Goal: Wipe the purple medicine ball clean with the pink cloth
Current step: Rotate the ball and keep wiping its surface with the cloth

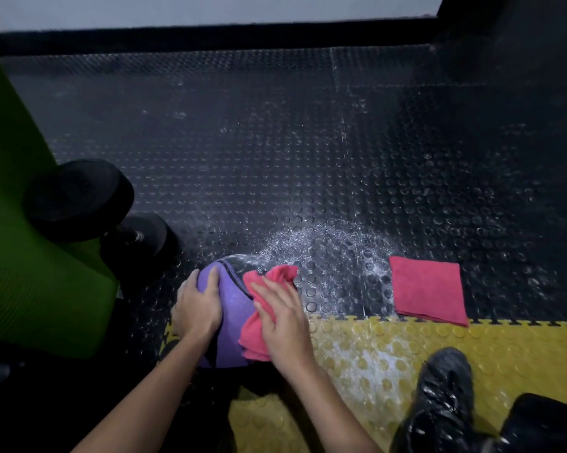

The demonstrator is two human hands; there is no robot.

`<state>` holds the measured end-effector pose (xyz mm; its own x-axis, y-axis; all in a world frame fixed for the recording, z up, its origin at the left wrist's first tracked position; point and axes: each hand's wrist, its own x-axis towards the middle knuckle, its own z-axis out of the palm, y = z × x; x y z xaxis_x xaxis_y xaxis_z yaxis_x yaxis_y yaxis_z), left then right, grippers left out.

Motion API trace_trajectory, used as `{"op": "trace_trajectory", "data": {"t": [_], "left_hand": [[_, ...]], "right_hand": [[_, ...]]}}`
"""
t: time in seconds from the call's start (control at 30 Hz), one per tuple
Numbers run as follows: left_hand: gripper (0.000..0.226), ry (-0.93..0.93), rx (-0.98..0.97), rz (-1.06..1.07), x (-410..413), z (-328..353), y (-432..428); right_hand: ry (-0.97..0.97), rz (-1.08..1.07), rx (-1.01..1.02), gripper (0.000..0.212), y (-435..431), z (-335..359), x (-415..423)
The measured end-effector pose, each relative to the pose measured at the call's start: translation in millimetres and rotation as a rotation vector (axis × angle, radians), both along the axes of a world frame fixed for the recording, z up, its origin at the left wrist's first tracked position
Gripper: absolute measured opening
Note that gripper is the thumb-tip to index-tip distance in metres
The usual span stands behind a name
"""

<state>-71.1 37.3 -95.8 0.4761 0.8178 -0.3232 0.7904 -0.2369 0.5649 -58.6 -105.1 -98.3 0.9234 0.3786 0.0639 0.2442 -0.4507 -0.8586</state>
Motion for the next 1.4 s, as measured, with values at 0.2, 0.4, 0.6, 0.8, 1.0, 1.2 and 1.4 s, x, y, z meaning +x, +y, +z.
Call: {"op": "trace_trajectory", "data": {"t": [0.2,0.4,0.6,0.8,1.0,1.2,1.4], "left_hand": [[0.057,-0.001,0.031,0.0,-5,4,-15],[0.057,0.055,0.085,-0.075,-2,5,-33],[0.053,0.017,0.081,-0.084,-4,2,-25],[0.053,0.033,0.104,-0.084,-4,3,-28],[0.053,0.017,0.103,-0.114,-5,0,-25],[0.061,0.018,0.078,-0.187,7,2,-12],[0.059,0.052,0.112,-0.25,3,4,-16]], "right_hand": [[0.329,-0.352,0.105,0.03,-28,-20,16],[-0.148,0.035,-0.122,0.038,10,13,0],[0.346,-0.274,0.031,0.028,-42,-19,20],[0.162,-0.204,-0.004,0.029,-14,8,5],[0.131,-0.114,-0.043,0.03,-28,-2,17],[0.04,-0.219,0.025,0.033,-16,-3,-10],[-0.068,0.016,-0.202,0.028,19,15,39]]}}
